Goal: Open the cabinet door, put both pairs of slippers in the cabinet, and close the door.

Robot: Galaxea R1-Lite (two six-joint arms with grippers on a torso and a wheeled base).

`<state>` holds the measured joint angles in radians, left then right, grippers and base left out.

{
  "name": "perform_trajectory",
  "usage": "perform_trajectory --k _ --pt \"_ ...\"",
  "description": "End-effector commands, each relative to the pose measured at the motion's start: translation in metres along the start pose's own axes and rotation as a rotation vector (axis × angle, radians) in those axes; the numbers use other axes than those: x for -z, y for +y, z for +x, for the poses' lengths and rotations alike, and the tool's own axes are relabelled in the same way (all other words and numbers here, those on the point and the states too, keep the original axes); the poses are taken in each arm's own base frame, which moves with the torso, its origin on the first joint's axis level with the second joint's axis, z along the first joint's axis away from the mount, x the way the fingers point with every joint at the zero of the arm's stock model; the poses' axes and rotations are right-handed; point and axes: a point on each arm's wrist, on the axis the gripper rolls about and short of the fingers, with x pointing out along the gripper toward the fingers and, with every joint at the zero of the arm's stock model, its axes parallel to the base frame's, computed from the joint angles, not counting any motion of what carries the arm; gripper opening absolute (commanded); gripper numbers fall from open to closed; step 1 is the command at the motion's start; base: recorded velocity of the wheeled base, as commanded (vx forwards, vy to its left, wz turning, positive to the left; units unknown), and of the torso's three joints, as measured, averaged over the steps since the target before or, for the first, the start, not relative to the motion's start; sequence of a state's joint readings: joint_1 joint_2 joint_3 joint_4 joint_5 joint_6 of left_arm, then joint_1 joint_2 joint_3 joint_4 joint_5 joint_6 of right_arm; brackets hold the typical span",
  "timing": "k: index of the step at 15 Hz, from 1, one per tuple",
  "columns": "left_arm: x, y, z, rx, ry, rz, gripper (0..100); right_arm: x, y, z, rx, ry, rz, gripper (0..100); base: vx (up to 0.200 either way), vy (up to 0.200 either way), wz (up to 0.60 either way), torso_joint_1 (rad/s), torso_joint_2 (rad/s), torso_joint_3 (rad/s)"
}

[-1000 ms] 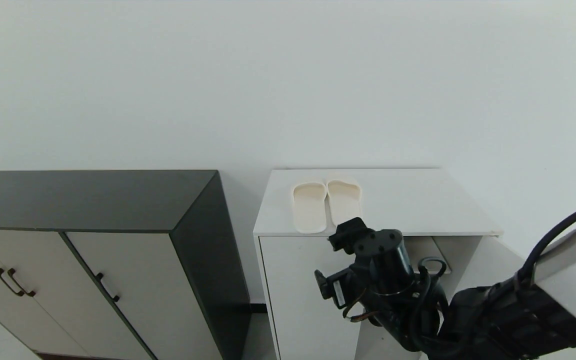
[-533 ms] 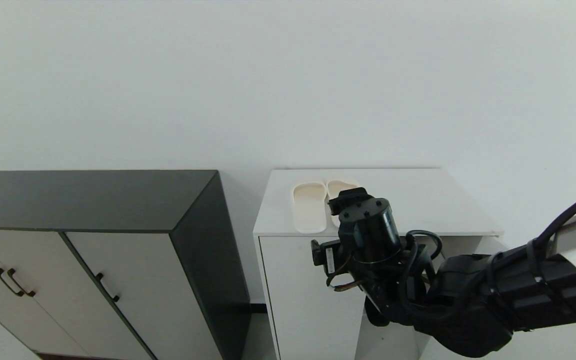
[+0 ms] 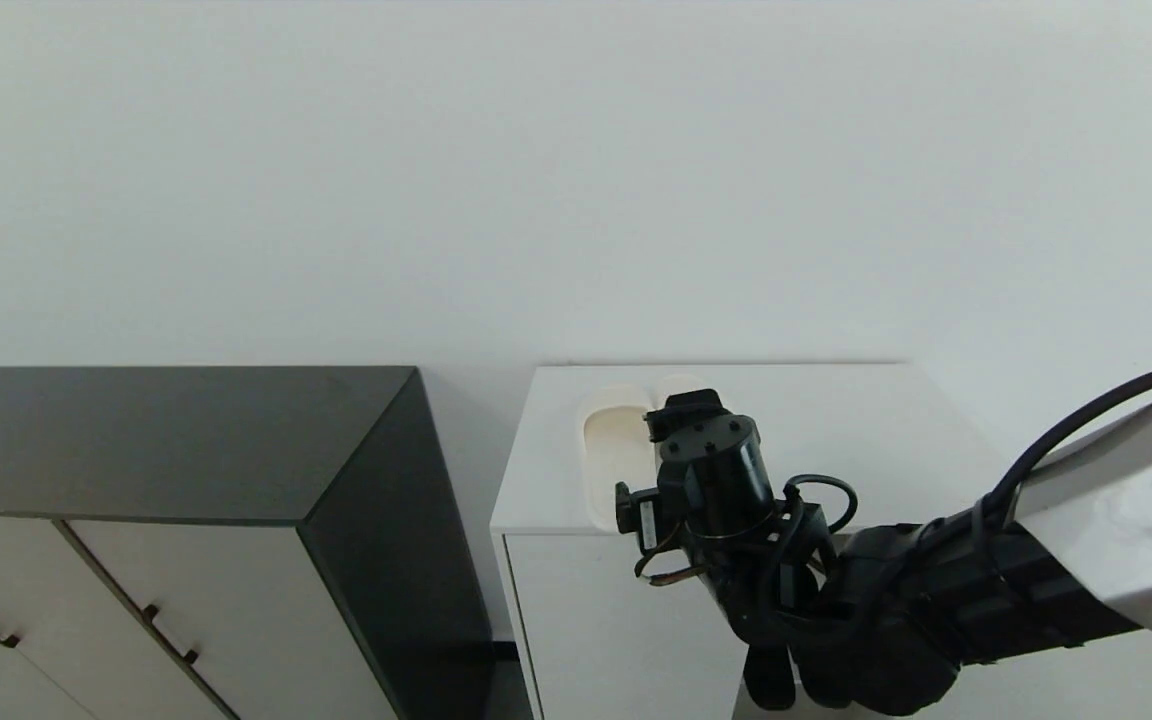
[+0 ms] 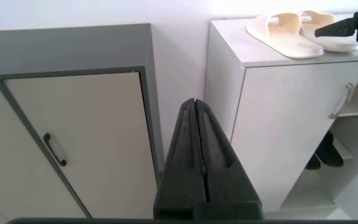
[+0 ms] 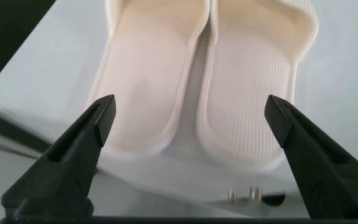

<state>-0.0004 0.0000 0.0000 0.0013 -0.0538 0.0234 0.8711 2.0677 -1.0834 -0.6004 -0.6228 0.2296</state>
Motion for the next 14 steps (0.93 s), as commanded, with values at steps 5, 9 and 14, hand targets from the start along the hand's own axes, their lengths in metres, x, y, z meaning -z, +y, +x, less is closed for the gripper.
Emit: perform_trajectory --k 5,9,14 --pt "0.000 0.000 0.000 -0.002 0.000 -0.002 0 0.009 0.001 0.023 0.023 -0.015 0.000 100 0.000 0.000 0.00 0.000 0.00 0.000" --pt "0.000 0.000 0.000 -0.002 0.000 -0.005 0 0.010 0.000 0.058 0.057 -0.033 0.013 100 0.000 0.000 0.00 0.000 0.00 0.000" --pt "0.000 0.000 0.000 -0.004 0.002 -0.005 0 0.007 -0.001 0.086 0.081 -0.062 0.007 100 0.000 0.000 0.00 0.000 0.00 0.000"
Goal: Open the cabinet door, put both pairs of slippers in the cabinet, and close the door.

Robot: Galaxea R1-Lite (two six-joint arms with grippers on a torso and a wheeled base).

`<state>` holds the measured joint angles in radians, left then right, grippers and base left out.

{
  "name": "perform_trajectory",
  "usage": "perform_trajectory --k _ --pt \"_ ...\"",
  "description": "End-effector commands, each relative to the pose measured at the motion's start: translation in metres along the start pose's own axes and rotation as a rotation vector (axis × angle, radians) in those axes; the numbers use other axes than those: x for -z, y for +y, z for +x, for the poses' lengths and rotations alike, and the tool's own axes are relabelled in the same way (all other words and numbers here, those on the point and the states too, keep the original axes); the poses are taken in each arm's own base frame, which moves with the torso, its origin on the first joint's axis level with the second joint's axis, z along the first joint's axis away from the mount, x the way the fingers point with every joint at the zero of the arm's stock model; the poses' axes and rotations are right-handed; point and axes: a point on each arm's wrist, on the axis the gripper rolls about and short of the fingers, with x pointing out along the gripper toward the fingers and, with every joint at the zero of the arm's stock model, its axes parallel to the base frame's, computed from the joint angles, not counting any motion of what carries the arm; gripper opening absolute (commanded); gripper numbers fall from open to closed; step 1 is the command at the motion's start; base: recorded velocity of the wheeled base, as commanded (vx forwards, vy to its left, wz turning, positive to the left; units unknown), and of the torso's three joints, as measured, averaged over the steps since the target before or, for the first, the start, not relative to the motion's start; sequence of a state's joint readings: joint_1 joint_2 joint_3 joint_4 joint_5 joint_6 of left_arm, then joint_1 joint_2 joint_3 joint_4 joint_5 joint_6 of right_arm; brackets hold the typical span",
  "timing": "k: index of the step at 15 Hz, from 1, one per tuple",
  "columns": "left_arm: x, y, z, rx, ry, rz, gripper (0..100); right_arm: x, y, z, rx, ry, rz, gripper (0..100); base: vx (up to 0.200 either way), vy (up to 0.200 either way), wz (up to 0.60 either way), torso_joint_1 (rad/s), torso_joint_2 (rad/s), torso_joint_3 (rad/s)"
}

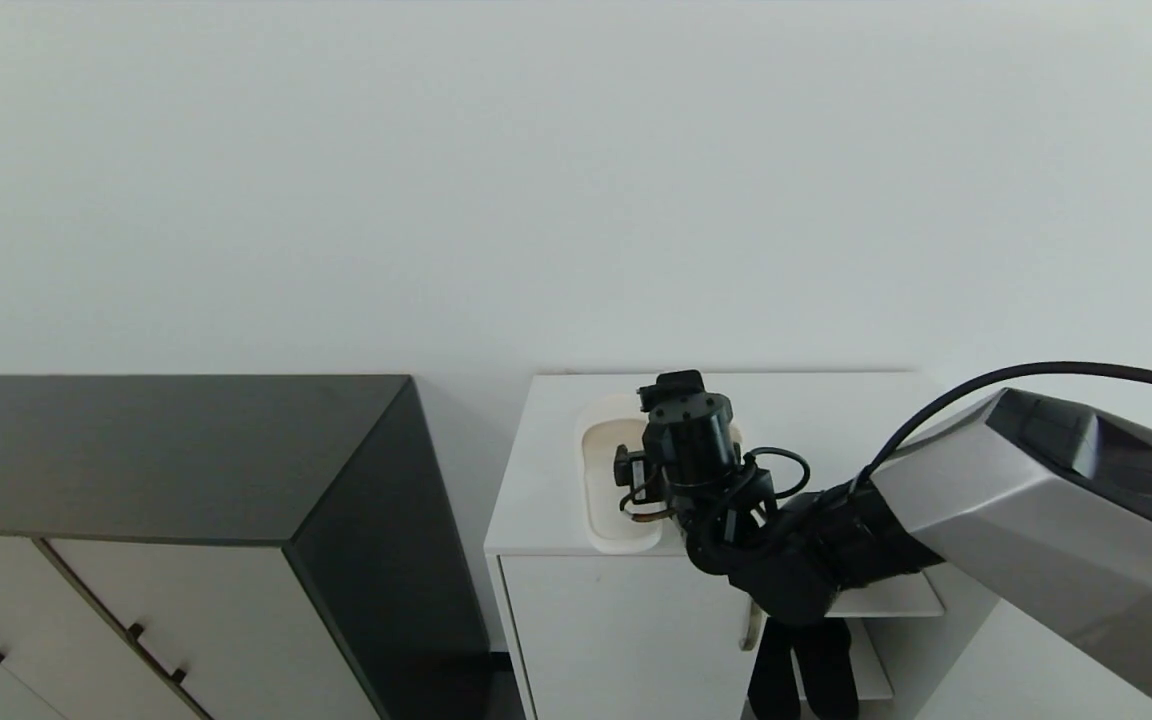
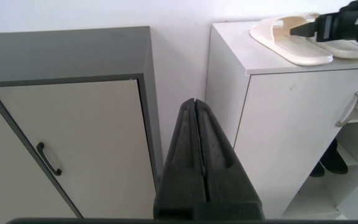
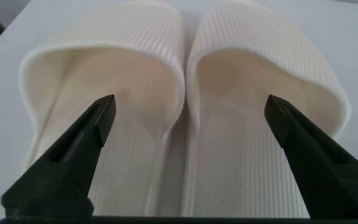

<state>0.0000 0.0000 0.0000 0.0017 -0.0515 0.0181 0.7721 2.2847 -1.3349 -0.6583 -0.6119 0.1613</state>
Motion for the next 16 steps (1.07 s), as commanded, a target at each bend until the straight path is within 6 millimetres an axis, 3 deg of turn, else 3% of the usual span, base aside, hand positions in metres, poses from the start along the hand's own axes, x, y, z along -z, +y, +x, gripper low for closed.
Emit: perform_trajectory --k 1,4,5,12,16 --pt "0.000 0.000 0.000 0.001 0.001 0.000 0 0.005 0.001 0.016 0.012 -0.016 0.006 100 0.000 0.000 0.00 0.000 0.00 0.000" --pt "0.000 0.000 0.000 0.001 0.001 0.000 0 0.002 0.002 0.020 0.012 -0.033 0.000 100 0.000 0.000 0.00 0.000 0.00 0.000" --pt "0.000 0.000 0.000 0.001 0.001 0.000 0 0.001 0.002 0.020 0.010 -0.039 0.005 0 0.000 0.000 0.00 0.000 0.00 0.000" --pt "0.000 0.000 0.000 0.001 0.000 0.000 0 -0.003 0.003 0.015 0.003 -0.054 0.017 0 0.000 0.000 0.00 0.000 0.00 0.000" --pt "0.000 0.000 0.000 0.001 0.001 0.000 0 -0.025 -0.006 -0.017 -0.019 -0.073 0.023 0 0.000 0.000 0.00 0.000 0.00 0.000"
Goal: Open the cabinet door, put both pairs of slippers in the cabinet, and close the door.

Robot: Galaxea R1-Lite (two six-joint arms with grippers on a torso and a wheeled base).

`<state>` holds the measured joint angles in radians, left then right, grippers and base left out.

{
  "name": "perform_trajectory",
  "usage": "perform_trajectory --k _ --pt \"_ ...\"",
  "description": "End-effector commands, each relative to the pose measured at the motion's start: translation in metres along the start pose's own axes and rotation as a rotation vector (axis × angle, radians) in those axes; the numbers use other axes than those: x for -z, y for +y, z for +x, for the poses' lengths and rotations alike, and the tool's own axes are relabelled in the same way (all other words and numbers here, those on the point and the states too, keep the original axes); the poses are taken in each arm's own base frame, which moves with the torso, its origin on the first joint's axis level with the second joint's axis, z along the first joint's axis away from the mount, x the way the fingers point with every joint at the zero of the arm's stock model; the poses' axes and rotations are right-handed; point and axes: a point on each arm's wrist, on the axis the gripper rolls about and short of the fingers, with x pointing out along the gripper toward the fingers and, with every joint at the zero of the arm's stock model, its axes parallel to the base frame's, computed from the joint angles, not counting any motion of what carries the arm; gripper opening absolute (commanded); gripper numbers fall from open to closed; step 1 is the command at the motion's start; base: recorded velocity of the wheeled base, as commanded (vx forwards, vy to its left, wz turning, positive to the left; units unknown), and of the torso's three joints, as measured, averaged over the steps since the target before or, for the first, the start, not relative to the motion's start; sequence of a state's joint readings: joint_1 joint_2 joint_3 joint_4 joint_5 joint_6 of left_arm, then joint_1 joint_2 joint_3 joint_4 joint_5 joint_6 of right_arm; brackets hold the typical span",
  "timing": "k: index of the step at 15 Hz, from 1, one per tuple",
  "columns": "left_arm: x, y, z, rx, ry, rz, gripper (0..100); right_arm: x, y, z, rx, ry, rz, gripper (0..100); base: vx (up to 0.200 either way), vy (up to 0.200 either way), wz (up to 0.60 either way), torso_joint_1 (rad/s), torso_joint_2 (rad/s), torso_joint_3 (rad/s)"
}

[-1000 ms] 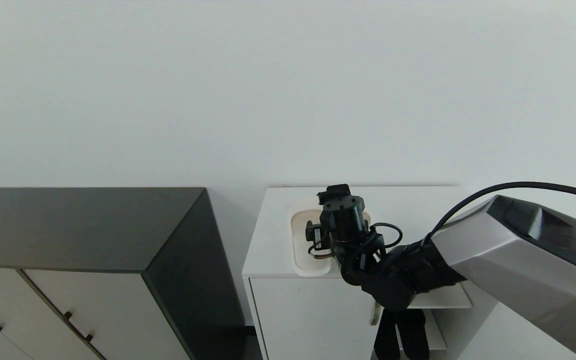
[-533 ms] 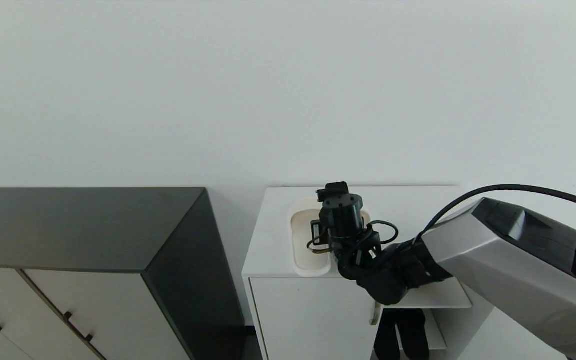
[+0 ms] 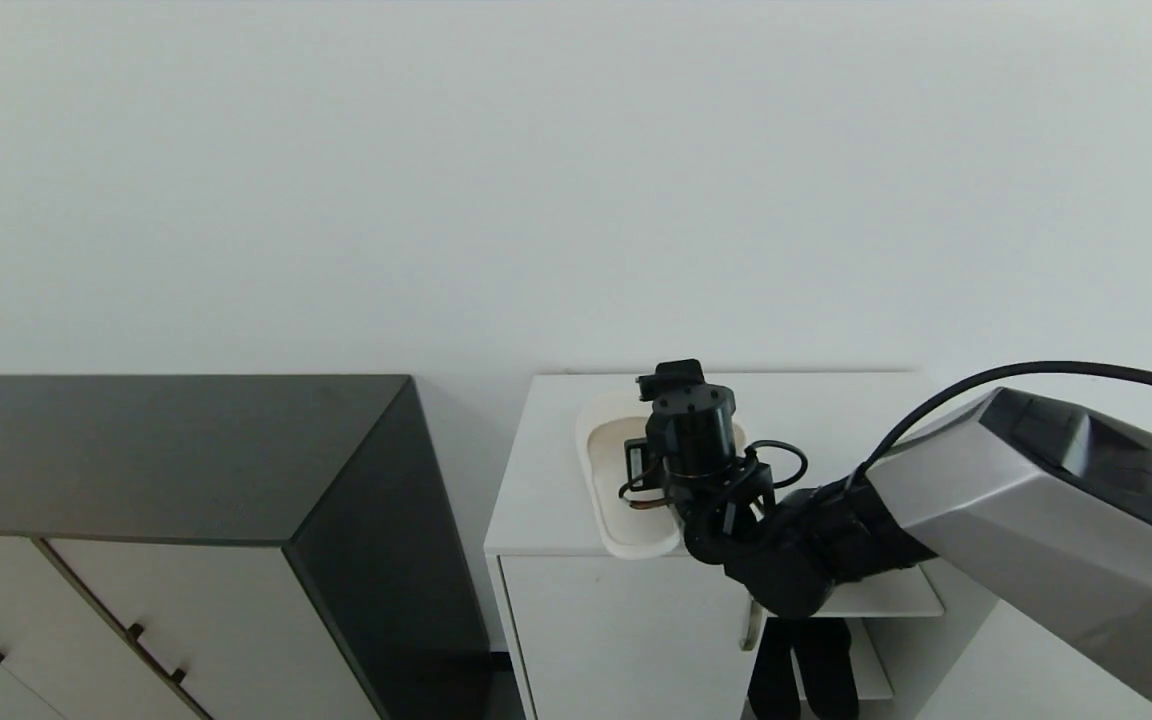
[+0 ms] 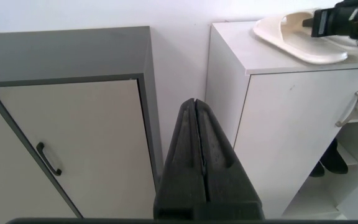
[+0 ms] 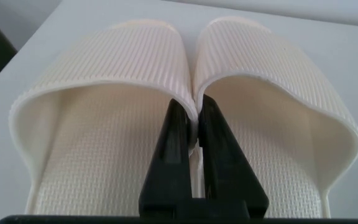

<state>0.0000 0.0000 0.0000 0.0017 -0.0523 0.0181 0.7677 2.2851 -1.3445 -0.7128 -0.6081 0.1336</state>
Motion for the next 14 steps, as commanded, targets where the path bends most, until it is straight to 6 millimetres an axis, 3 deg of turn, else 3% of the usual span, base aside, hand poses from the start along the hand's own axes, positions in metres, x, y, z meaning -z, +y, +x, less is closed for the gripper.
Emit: perform_trajectory --k 1,4,8,10,14 --pt "0.000 0.000 0.000 0.000 0.000 0.000 0 -0.023 -0.010 -0.029 -0.018 -0.019 0.013 0 0.000 0.000 0.00 0.000 0.00 0.000" --pt "0.000 0.000 0.000 0.000 0.000 0.000 0 -0.031 -0.029 -0.078 -0.126 -0.001 0.007 0 0.000 0.000 0.00 0.000 0.00 0.000" --pt "0.000 0.000 0.000 0.000 0.000 0.000 0 -0.023 -0.050 -0.132 -0.243 0.048 -0.028 0 0.000 0.000 0.00 0.000 0.00 0.000" --pt "0.000 0.000 0.000 0.000 0.000 0.000 0 -0.021 -0.049 -0.142 -0.263 0.056 -0.042 0 0.000 0.000 0.00 0.000 0.00 0.000" --pt "0.000 0.000 0.000 0.000 0.001 0.000 0 -0.016 -0.044 -0.142 -0.273 0.069 -0.054 0 0.000 0.000 0.00 0.000 0.00 0.000"
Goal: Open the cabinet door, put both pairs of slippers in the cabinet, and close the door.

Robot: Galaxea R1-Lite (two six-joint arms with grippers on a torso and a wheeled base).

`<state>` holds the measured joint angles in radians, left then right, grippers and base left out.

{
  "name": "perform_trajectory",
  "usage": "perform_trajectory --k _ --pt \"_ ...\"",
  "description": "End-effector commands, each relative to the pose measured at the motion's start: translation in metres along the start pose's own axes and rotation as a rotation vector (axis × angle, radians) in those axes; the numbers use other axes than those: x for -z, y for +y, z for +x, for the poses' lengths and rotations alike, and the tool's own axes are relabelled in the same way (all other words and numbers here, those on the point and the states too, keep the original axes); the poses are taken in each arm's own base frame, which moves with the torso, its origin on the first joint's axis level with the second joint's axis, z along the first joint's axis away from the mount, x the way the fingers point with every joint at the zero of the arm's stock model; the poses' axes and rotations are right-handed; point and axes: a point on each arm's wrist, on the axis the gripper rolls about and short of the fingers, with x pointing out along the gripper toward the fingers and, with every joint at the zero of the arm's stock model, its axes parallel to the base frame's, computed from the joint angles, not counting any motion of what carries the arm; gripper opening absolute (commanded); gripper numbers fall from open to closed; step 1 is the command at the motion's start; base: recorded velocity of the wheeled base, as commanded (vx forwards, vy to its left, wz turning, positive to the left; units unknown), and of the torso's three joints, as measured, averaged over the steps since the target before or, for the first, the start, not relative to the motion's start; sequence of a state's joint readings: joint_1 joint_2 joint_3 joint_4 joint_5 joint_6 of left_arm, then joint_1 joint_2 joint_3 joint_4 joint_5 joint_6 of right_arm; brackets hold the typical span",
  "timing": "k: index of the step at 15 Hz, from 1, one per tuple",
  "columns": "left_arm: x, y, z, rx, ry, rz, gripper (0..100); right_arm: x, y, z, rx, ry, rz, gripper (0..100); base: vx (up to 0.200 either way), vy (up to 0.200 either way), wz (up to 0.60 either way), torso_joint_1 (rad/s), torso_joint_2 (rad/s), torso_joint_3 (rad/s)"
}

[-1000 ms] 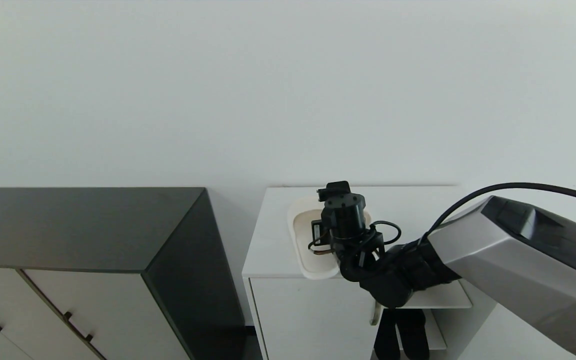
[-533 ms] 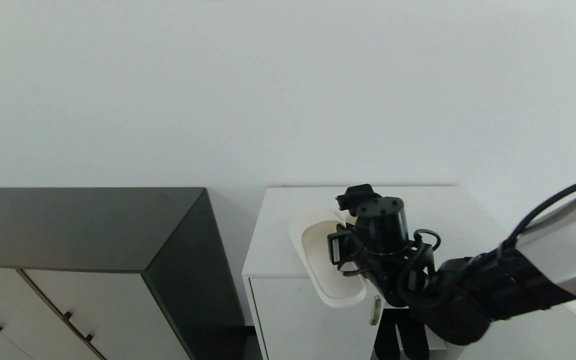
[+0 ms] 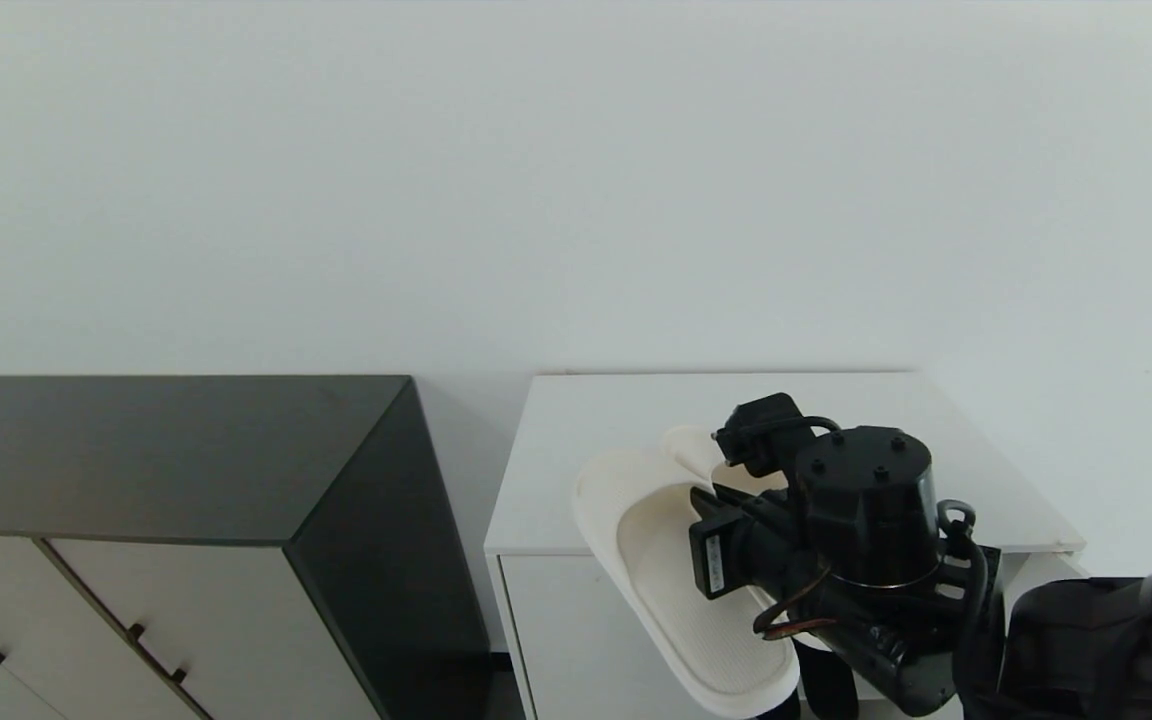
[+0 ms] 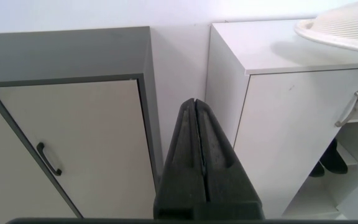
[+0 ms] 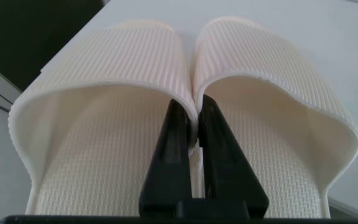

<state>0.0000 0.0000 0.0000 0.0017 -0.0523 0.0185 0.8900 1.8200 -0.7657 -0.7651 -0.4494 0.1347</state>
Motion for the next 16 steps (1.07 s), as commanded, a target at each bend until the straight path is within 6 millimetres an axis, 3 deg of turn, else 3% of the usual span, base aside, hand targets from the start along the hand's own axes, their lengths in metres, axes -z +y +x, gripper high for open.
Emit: perform_trajectory --k 1,13,16 --pt "0.0000 0.0000 0.0000 0.000 0.000 0.000 0 -0.0017 0.0003 -0.0018 -0.003 -0.006 0.003 0 0.000 0.000 0.00 0.000 0.00 0.000" --pt "0.0000 0.0000 0.0000 -0.002 0.000 -0.002 0 0.0002 -0.0004 -0.0003 0.003 -0.002 0.001 0 -0.200 0.000 0.00 0.003 0.00 0.004" --pt "0.0000 0.0000 0.0000 -0.002 0.000 -0.002 0 0.0006 -0.0011 -0.0006 0.005 -0.001 0.001 0 0.000 0.000 0.00 0.000 0.00 0.000"
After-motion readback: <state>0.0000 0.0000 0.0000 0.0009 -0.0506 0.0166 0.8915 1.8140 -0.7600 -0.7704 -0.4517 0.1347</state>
